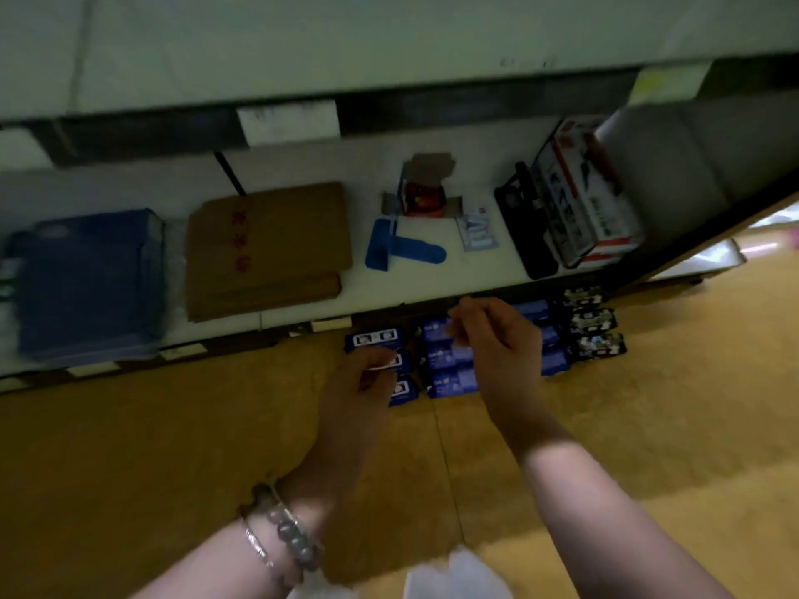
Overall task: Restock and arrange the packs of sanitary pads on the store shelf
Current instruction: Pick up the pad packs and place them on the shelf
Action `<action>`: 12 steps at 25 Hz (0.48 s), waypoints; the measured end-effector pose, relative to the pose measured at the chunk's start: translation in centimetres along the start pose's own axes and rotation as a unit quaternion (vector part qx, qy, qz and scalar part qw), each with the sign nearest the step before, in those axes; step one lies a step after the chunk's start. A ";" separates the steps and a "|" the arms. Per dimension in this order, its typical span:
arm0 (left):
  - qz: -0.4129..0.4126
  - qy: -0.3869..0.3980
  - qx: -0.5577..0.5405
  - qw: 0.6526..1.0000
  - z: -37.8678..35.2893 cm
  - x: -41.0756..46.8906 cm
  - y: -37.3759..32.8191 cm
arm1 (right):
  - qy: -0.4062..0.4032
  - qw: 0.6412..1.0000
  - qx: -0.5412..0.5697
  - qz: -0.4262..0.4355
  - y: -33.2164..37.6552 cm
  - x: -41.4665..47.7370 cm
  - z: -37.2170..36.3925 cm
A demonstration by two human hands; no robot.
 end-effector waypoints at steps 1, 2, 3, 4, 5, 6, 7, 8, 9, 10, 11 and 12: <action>0.002 -0.004 -0.002 1.000 1.3 -1.8 -2.0 | -0.009 1.000 0.018 0.006 3.1 -0.6 -0.5; 0.000 -0.010 0.002 1.000 2.7 -3.4 -4.1 | -0.016 0.999 0.036 0.013 5.9 -1.2 -1.0; -0.010 -0.015 0.001 1.000 4.3 -5.2 -6.3 | -0.021 0.998 0.046 0.025 9.1 -1.8 -1.5; -0.031 -0.017 -0.009 0.999 6.0 -7.0 -8.6 | -0.018 0.998 0.042 0.047 12.3 -2.5 -2.1; -0.054 -0.015 -0.022 0.998 7.7 -8.9 -10.9 | -0.010 0.997 0.032 0.074 15.4 -3.3 -2.7; -0.078 -0.013 -0.036 0.996 9.4 -10.6 -13.1 | 0.002 0.994 0.025 0.105 18.3 -4.0 -3.3; -0.099 -0.013 -0.052 0.994 10.9 -12.1 -15.0 | 0.011 0.991 0.026 0.134 21.0 -4.7 -3.8; -0.114 -0.015 -0.069 0.991 12.2 -13.4 -16.7 | 0.017 0.987 0.031 0.157 23.4 -5.4 -4.2; -0.126 -0.020 -0.084 0.988 13.2 -14.5 -18.2 | 0.019 0.984 0.041 0.174 25.5 -5.8 -4.7; -0.136 -0.023 -0.095 0.986 14.0 -15.5 -19.5 | 0.015 0.981 0.053 0.187 27.4 -6.2 -5.1; -0.146 -0.024 -0.108 0.983 15.1 -16.6 -20.9 | 0.012 0.978 0.064 0.199 29.3 -6.6 -5.8; -0.156 -0.026 -0.119 0.980 16.1 -17.5 -22.2 | 0.012 0.976 0.071 0.207 31.2 -6.9 -6.5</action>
Point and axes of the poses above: each hand's wrist, its own x-axis towards the middle knuckle, its own z-axis out of the back of the hand, y = z × x, the point moved 2 cm from there along x, towards the middle knuckle, and after that the axes turned 15 degrees about x, right-handed, at the moved point
